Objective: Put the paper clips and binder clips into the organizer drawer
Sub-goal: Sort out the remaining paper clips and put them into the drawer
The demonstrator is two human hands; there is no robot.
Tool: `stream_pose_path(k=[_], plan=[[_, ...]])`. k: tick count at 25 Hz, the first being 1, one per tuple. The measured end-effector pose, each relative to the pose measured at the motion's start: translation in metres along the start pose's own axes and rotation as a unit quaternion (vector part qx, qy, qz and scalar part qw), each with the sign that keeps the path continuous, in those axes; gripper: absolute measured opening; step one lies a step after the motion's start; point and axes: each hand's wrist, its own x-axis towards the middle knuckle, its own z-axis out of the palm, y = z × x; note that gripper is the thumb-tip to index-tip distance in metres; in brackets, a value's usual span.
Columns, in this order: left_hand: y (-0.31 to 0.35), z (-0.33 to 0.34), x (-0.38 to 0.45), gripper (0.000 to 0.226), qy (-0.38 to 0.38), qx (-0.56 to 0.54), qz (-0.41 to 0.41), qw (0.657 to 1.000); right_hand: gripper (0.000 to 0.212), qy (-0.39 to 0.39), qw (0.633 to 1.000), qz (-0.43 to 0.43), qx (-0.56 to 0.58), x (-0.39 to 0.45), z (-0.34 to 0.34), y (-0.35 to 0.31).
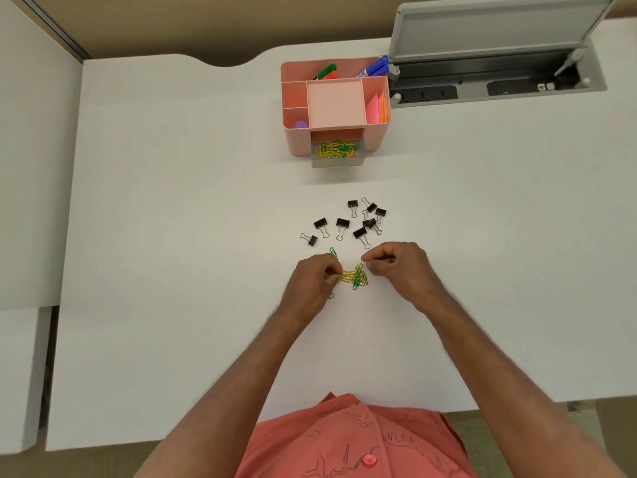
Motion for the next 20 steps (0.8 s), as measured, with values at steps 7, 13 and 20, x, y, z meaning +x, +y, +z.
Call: stream_pose_path(k=[7,13,20], plan=[[-0.003,-0.006,-0.003,0.02,-0.008,-0.121,-0.049,0.991,0.019,0.04,0.989,-0.127,0.058,0.039,-0.037,-0.085],[0.01,-0.027,-0.002,0.019,0.033,-0.142,-0.032,0.989,0.016,0.129,0.943,-0.27,-0.144,0.108,-0.024,-0.152],[0.026,-0.062,0.016,0.02,0.092,-0.137,0.01,0.986,0.023,0.095,0.9,-0.327,-0.272,0.137,-0.012,-0.139]])
